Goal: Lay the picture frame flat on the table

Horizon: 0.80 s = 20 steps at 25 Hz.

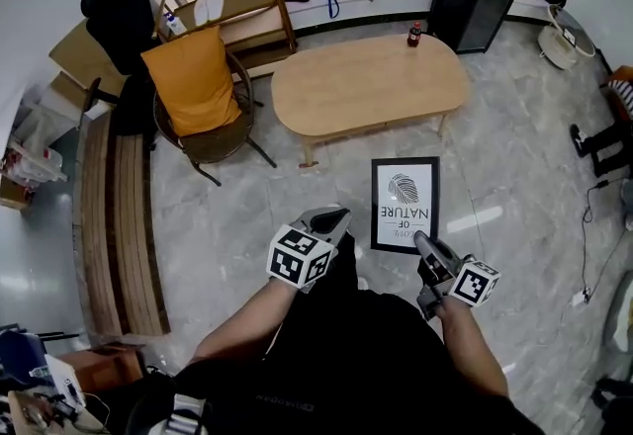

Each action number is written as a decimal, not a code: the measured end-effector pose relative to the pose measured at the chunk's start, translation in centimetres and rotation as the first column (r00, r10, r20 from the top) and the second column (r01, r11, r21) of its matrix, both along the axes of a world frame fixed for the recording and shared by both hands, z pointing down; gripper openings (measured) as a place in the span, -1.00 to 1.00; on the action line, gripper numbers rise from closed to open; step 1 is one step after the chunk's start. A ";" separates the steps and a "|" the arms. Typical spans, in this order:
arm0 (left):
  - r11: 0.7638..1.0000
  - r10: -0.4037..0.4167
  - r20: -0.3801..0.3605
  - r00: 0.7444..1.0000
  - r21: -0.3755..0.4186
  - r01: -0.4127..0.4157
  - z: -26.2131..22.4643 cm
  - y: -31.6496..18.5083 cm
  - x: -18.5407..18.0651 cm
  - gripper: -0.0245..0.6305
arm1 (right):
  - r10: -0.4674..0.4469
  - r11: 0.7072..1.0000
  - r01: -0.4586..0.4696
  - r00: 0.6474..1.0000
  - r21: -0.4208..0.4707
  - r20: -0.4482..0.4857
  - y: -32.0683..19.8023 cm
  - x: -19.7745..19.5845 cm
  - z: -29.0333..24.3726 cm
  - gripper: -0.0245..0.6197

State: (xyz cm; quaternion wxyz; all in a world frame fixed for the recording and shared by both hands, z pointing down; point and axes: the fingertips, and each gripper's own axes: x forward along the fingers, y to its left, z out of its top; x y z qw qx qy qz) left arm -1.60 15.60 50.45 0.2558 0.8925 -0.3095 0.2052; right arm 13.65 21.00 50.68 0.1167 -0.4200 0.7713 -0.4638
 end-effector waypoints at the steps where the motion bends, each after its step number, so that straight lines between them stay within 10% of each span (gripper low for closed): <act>1: 1.000 0.013 0.001 1.000 -0.005 -0.013 0.4 -1.2 0.4 -0.91 | 0.005 1.000 -0.005 1.000 0.001 -0.007 -1.2 0.3 0.0 -0.88; 20: 0.997 0.061 -0.021 0.998 0.046 -0.060 -1.9 -33.5 -0.4 -0.91 | 0.056 0.997 -0.060 0.993 -0.041 -0.104 -30.8 0.2 -1.4 -0.88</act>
